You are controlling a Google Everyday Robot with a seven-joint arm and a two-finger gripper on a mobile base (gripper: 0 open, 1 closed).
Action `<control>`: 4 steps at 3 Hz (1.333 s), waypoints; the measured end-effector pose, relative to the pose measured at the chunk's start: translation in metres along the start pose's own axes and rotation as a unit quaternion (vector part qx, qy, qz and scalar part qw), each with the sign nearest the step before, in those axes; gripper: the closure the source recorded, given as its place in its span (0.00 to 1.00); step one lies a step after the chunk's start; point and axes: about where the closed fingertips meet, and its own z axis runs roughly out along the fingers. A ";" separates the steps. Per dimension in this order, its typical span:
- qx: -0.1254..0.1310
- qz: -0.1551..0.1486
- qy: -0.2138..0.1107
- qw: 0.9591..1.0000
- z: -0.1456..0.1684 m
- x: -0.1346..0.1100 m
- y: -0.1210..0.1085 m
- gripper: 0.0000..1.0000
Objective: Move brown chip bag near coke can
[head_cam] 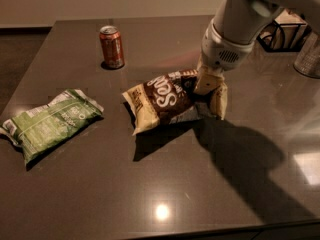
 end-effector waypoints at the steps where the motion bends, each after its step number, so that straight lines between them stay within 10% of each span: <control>1: 0.015 0.076 -0.005 0.997 -0.001 0.009 -0.043 1.00; 4: 0.057 0.229 -0.014 0.972 0.011 -0.019 -0.118 1.00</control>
Offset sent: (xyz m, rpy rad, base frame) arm 0.1143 -0.0314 0.0108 0.0929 0.0179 -0.4815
